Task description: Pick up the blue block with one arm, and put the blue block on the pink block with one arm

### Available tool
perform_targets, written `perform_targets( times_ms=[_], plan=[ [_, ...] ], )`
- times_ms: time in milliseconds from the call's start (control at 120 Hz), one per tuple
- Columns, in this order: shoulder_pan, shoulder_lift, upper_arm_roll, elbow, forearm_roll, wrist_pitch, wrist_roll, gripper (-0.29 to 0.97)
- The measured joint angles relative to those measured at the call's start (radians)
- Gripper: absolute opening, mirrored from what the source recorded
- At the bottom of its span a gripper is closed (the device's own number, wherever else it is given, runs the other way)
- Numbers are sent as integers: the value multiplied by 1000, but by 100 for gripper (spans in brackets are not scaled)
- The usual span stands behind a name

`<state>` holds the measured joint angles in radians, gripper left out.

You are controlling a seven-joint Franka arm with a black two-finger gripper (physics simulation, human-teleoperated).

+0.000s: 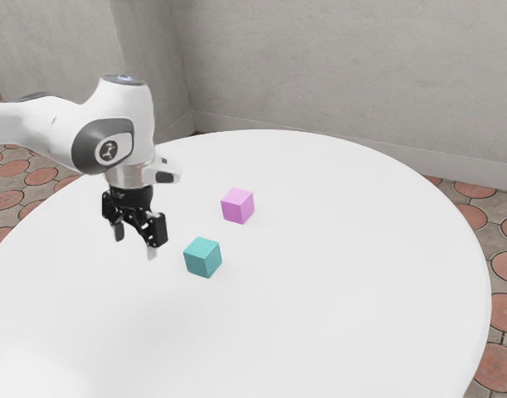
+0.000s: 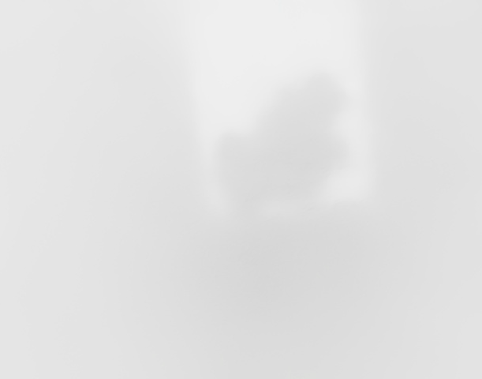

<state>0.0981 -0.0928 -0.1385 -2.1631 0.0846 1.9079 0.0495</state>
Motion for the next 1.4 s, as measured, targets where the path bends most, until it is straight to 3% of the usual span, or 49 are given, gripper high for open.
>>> perform_targets(
  times_ms=[242, 483, 992, 1400],
  plan=[
    [-59, 219, 24, 159, -22, 127, 12, 68],
    [-39, 309, 44, 189, -49, 170, 19, 68],
    [-28, 521, 56, 431, -26, 112, 60, 68],
    [-33, 641, 56, 519, -26, 89, 94, 68]
  ],
)
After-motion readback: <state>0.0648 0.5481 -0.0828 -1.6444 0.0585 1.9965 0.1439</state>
